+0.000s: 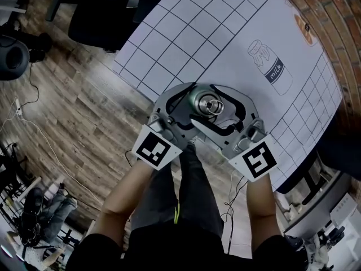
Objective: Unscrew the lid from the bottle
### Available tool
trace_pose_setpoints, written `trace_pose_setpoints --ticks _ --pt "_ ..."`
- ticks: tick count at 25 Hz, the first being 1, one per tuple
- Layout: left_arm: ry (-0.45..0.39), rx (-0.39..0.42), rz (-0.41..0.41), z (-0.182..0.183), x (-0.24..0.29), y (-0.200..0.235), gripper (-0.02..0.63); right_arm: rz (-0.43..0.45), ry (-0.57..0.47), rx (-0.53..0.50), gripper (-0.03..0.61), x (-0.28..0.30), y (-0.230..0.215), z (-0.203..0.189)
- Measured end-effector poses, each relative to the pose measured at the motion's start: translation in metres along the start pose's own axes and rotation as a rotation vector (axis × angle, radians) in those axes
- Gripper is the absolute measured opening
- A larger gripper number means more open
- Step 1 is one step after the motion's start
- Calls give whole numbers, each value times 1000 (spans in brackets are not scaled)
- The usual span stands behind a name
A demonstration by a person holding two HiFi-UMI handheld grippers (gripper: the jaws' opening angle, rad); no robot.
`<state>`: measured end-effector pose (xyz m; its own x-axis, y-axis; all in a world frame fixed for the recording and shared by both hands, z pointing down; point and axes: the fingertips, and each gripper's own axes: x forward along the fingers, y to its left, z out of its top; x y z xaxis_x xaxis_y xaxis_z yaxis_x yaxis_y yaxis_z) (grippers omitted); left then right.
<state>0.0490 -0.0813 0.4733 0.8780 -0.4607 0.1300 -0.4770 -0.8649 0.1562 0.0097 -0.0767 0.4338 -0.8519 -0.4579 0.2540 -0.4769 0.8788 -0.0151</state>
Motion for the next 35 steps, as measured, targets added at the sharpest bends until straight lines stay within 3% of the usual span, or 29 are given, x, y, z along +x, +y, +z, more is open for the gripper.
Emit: trace_pose_setpoints --ticks 3,9,15,28,32,35 --pt "-1 0 0 0 -1 0 340 -82 -78 101 284 -3 -2 7" --pt "-1 -6 0 0 -1 0 339 -424 -143 161 284 -13 -11 9" --pt "-5 -6 3 0 0 -1 340 -544 -110 175 282 -11 -16 3" --pt "-8 -17 1 0 0 -1 340 -486 -80 148 264 -6 -14 3" --pt "-11 -15 0 0 0 -1 339 -375 -59 129 264 -5 -11 0" --pt "-9 -18 1 0 0 -1 339 -241 -28 82 264 -5 -7 -2"
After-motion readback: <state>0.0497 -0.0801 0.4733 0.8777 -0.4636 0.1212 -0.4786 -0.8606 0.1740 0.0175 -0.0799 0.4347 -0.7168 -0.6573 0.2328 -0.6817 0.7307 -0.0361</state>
